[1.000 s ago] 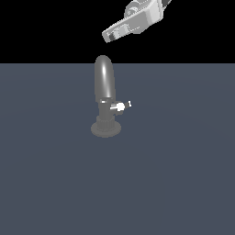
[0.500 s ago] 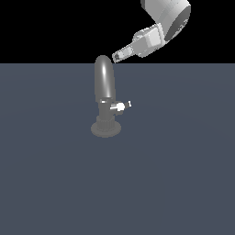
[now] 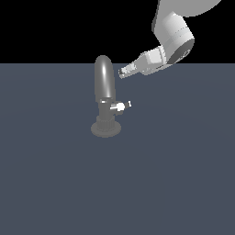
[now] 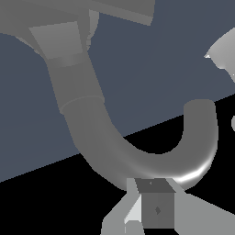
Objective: Turn on the faucet by rotating a designated handle.
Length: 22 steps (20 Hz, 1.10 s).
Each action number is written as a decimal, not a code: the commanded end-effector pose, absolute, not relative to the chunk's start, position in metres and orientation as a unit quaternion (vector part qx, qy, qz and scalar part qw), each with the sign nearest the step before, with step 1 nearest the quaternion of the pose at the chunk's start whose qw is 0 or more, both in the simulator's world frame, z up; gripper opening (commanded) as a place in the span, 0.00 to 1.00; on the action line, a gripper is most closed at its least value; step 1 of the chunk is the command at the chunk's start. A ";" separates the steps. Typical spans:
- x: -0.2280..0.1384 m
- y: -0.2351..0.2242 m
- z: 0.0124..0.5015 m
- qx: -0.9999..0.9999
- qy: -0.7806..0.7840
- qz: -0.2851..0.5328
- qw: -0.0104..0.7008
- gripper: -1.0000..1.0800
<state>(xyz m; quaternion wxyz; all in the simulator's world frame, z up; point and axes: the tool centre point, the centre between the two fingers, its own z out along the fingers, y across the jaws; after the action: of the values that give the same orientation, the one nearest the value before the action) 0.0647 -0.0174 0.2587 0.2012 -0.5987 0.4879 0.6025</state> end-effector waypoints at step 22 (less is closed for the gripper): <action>0.067 -0.033 0.176 -0.445 0.550 0.669 0.230 0.00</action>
<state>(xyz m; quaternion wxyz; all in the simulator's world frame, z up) 0.0672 -0.0333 0.1760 0.2295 -0.4457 0.5495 0.6684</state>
